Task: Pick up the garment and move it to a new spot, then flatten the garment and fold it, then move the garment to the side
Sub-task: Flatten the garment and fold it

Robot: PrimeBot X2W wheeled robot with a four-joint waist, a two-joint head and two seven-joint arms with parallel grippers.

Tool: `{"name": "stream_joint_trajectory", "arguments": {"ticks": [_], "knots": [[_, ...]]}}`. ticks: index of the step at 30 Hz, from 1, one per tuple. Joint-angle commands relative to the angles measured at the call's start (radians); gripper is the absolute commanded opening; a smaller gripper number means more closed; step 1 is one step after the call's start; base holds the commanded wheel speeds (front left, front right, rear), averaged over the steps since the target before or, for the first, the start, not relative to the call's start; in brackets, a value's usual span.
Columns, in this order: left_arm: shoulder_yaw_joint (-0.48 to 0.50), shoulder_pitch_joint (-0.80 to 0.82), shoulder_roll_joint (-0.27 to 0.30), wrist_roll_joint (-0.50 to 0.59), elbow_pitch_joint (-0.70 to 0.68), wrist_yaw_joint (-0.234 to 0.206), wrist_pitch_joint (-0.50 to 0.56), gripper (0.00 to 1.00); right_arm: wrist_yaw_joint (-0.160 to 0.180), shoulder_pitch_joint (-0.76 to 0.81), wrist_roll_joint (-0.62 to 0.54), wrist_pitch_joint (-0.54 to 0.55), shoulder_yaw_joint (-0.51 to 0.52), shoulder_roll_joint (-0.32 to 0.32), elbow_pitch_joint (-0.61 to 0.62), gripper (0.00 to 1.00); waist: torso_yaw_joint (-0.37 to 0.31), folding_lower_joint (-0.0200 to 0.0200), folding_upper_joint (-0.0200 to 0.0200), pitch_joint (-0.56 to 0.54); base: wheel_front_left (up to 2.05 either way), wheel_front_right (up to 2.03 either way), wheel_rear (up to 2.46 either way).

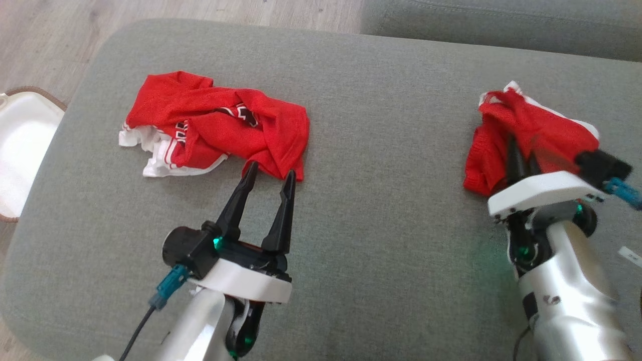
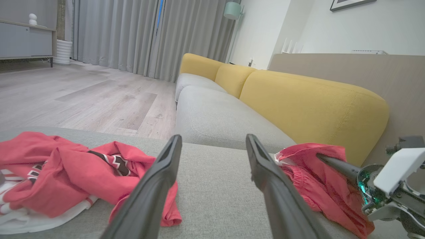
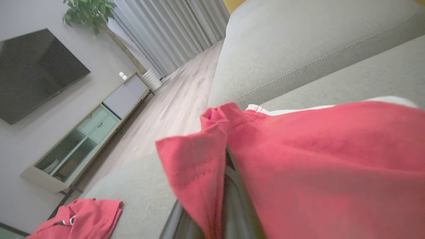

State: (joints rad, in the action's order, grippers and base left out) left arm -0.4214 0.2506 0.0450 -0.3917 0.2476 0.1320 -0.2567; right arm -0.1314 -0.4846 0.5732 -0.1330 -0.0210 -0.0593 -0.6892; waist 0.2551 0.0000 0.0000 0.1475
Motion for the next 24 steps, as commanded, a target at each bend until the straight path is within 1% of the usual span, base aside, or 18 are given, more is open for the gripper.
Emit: {"name": "stream_joint_trajectory", "arguments": {"ticks": [1,5,6,7,12,15,17,21,23,24], "knots": [[0.030,0.015,0.005,-0.001,-0.029,-0.001,-0.005,1.00,0.001,-0.036,-0.001,0.003,-0.052,-0.009,0.015,0.00,0.002,0.0000,0.0000,0.000,0.00,0.00,0.00],[0.033,0.012,0.005,0.001,-0.027,-0.001,-0.005,1.00,0.001,-0.024,-0.009,0.030,-0.125,-0.021,-0.029,0.00,-0.001,0.0000,0.0000,-0.002,0.00,0.00,0.00],[0.035,0.010,0.005,0.002,-0.027,-0.001,-0.005,1.00,0.001,-0.021,-0.016,0.036,-0.158,-0.026,-0.038,0.73,-0.004,0.0000,0.0000,-0.004,0.00,0.00,0.00],[0.037,0.009,0.005,0.002,-0.026,-0.001,-0.005,1.00,0.001,-0.017,-0.018,0.040,-0.187,-0.028,-0.046,1.00,-0.009,0.0000,0.0000,-0.006,0.00,0.00,0.00],[0.044,0.002,0.005,0.005,-0.026,-0.001,-0.005,1.00,0.001,0.001,0.001,0.063,-0.363,-0.044,-0.046,1.00,-0.049,0.0000,0.0000,-0.021,0.00,0.00,0.00],[0.053,0.001,0.005,0.009,-0.027,-0.001,-0.005,1.00,0.001,0.002,0.022,0.037,-0.420,-0.068,-0.024,1.00,-0.081,0.0000,0.0000,-0.029,0.00,0.00,0.00],[0.060,0.002,0.005,0.011,-0.030,-0.001,-0.005,1.00,0.001,0.000,0.046,-0.001,-0.422,-0.086,-0.001,1.00,-0.104,0.0000,0.0000,-0.036,0.00,0.00,0.00],[0.081,0.001,0.005,0.015,-0.045,-0.001,-0.005,1.00,0.001,0.003,0.038,-0.076,-0.397,-0.136,0.050,1.00,-0.153,0.0000,0.0000,-0.048,0.00,0.00,0.00],[0.099,0.005,0.005,0.015,-0.066,-0.001,-0.005,1.00,0.001,0.006,-0.043,-0.105,-0.381,-0.185,0.083,1.00,-0.174,0.0000,0.0000,-0.049,0.00,0.00,0.00],[0.111,0.006,0.005,0.014,-0.078,-0.002,-0.005,1.00,0.001,0.013,-0.079,-0.114,-0.355,-0.197,0.096,1.00,-0.185,0.0000,0.0000,-0.049,0.00,0.00,0.00]]}}
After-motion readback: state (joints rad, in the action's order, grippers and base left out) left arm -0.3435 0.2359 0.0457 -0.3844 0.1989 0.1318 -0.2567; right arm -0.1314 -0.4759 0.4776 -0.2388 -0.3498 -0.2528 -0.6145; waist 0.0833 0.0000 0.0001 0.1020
